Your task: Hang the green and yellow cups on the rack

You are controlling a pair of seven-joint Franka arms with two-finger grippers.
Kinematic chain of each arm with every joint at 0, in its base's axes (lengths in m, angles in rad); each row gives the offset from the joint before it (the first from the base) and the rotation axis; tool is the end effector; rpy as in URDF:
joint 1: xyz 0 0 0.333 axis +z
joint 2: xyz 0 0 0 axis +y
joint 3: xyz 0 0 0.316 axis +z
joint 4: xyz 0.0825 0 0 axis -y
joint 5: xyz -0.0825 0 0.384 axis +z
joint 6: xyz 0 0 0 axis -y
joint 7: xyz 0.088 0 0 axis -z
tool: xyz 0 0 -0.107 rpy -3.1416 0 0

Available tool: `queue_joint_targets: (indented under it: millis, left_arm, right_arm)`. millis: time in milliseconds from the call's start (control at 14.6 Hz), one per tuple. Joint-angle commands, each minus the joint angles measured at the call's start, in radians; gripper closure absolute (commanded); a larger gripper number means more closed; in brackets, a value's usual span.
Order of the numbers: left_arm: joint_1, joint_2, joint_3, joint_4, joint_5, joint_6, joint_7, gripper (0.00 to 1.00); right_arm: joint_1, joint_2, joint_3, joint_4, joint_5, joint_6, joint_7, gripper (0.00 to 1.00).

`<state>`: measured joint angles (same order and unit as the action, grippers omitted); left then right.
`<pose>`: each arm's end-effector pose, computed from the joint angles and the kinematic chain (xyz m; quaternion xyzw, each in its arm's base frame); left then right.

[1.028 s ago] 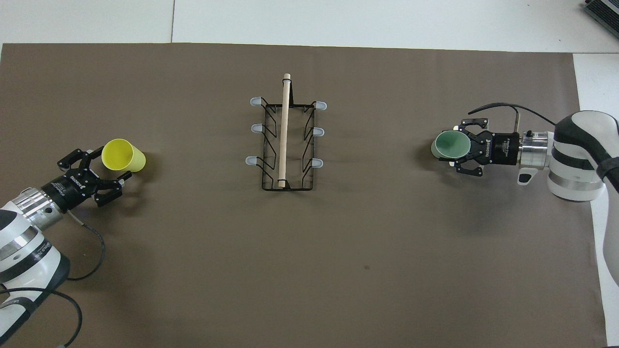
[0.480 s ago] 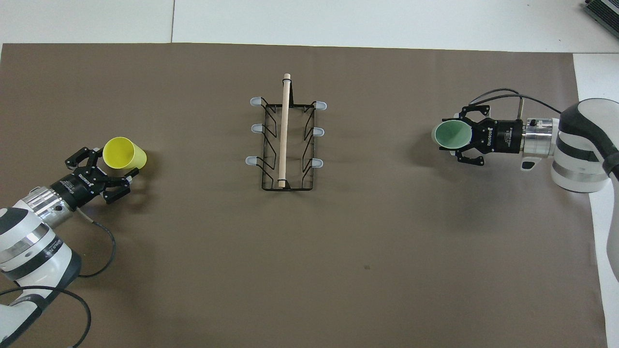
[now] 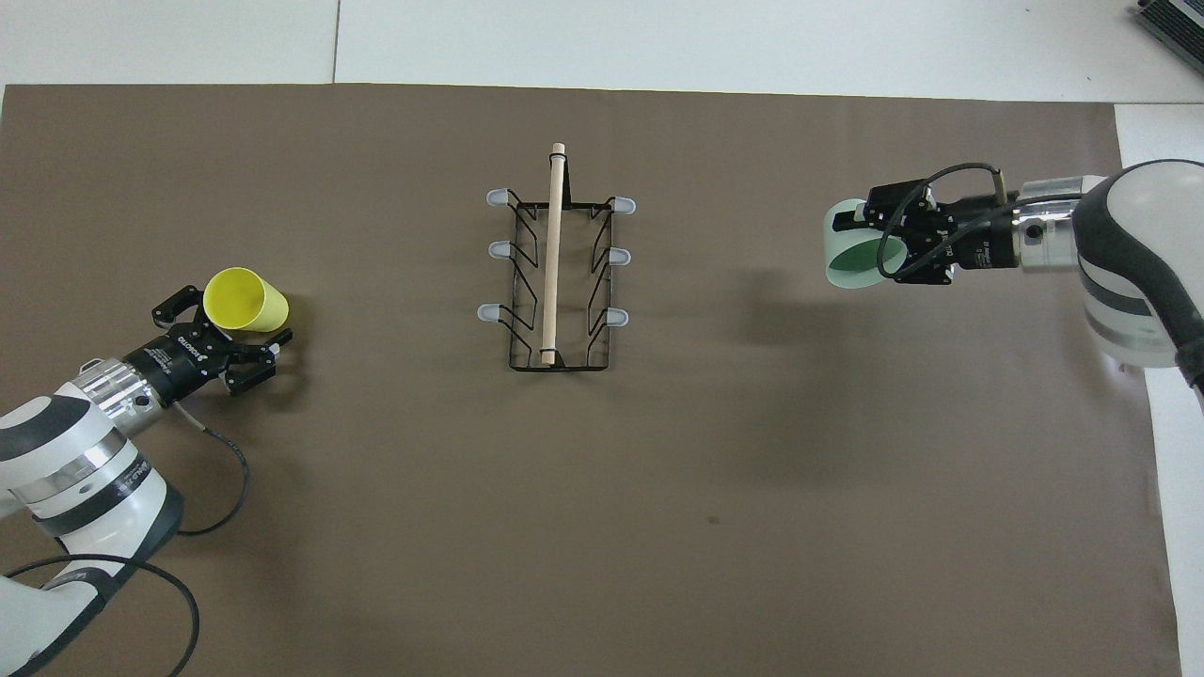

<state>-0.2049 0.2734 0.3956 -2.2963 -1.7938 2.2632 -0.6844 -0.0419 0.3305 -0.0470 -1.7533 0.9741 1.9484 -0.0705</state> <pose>0.5170 0.0772 0.2339 0.3416 0.7991 -0.1800 0.4608 0.6453 0.0007 0.3956 -0.8833 0.2090 0.0253 0.4190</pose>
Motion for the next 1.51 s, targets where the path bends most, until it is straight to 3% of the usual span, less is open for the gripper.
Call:
queue_joint_targets:
  millis: [0,206,411,617,823,1165,1440]
  left_arm:
    - [-0.011,0.006,0.003,0.001,-0.041,0.033,0.022,0.00]
    - [-0.013,0.007,-0.007,0.011,-0.045,0.035,0.022,0.01]
    - [-0.013,0.007,-0.014,0.018,-0.047,0.035,0.022,0.10]
    - [-0.014,-0.009,-0.020,0.040,-0.047,0.065,0.000,0.49]
    - [-0.025,-0.052,-0.026,0.058,-0.041,0.119,-0.020,0.62]
    - [-0.039,-0.154,-0.064,0.067,0.009,0.266,-0.023,0.62]
    - [-0.037,-0.226,-0.064,0.069,0.253,0.266,-0.026,0.62]
  right_arm:
    - [0.011,-0.050,0.003,-0.029,-0.021,0.012,-0.196,1.00]
    - [0.048,-0.097,0.004,-0.032,-0.008,0.020,-0.365,1.00]
    - [0.094,-0.154,0.004,-0.040,0.018,0.052,-0.429,1.00]
    - [0.120,-0.163,0.006,-0.041,0.081,0.092,-0.695,1.00]
    - [0.166,-0.176,0.006,-0.081,0.191,0.179,-0.900,1.00]
    - [0.344,-0.244,0.006,-0.244,0.610,0.452,-1.338,1.00]
    - [0.412,-0.301,0.006,-0.345,0.923,0.509,-1.622,1.00]
